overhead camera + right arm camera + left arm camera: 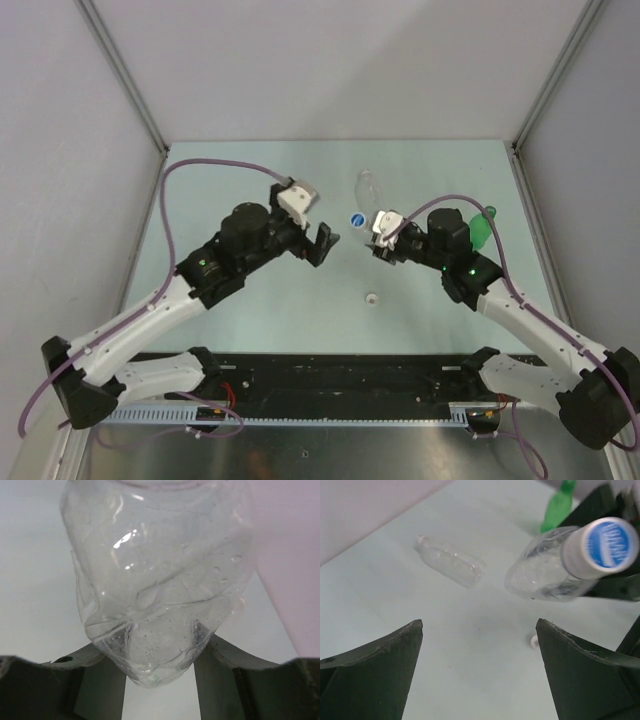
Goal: Screw on the bottle caps
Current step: Screw the bottle cap onto the plastic bottle.
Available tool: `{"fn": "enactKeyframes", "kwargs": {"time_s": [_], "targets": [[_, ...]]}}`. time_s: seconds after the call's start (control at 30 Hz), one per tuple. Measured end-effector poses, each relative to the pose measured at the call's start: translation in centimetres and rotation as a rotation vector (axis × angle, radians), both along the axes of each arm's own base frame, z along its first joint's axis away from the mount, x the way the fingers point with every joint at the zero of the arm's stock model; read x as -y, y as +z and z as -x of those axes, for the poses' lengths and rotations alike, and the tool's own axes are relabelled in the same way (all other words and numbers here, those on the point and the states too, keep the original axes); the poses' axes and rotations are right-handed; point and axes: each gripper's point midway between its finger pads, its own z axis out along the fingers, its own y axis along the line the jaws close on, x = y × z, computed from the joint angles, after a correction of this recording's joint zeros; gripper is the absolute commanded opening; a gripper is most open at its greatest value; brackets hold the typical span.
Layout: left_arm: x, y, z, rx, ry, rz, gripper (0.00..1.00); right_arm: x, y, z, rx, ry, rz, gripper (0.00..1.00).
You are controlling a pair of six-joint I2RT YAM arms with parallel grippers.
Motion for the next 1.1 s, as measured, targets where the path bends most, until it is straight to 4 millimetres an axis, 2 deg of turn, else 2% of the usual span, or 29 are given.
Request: {"fn": "enactKeyframes", "kwargs": {"time_s": [0.13, 0.2, 0.3, 0.43, 0.57, 0.77, 0.9, 1.1], "targets": [[-1.8, 3.5, -0.5, -0.063, 0.187, 0.228, 0.99, 1.5, 0.0, -3.4, 0.042, -0.237, -0.030, 0.00], [-2.2, 4.8, -0.6, -0.115, 0.249, 0.337, 0.99, 2.0, -0.3, -4.4, 0.070, -0.329, -0.034, 0.00], [-1.7, 6.6, -0.9, -0.194, 0.294, 0.469, 0.99, 2.6, -0.7, -5.4, 0.112, -0.449, -0.037, 0.00], [0.2, 8.2, -1.9, -0.285, 0.317, 0.577, 0.99, 3.6, -0.9, -6.4, 0.161, -0.572, -0.041, 0.00], [1.9, 8.0, -3.0, -0.355, 0.333, 0.613, 0.94, 4.4, -0.5, -7.1, 0.202, -0.663, -0.052, 0.00], [4.7, 6.2, -4.2, -0.452, 0.333, 0.608, 0.88, 4.5, 0.1, -7.3, 0.256, -0.708, -0.046, 0.00], [6.4, 4.8, -4.9, -0.502, 0.327, 0.587, 0.76, 4.1, -0.3, -7.3, 0.280, -0.717, -0.010, 0.00], [7.1, 4.3, -5.0, -0.525, 0.326, 0.585, 0.57, 4.4, -0.9, -7.4, 0.295, -0.737, 0.034, 0.00]]}}
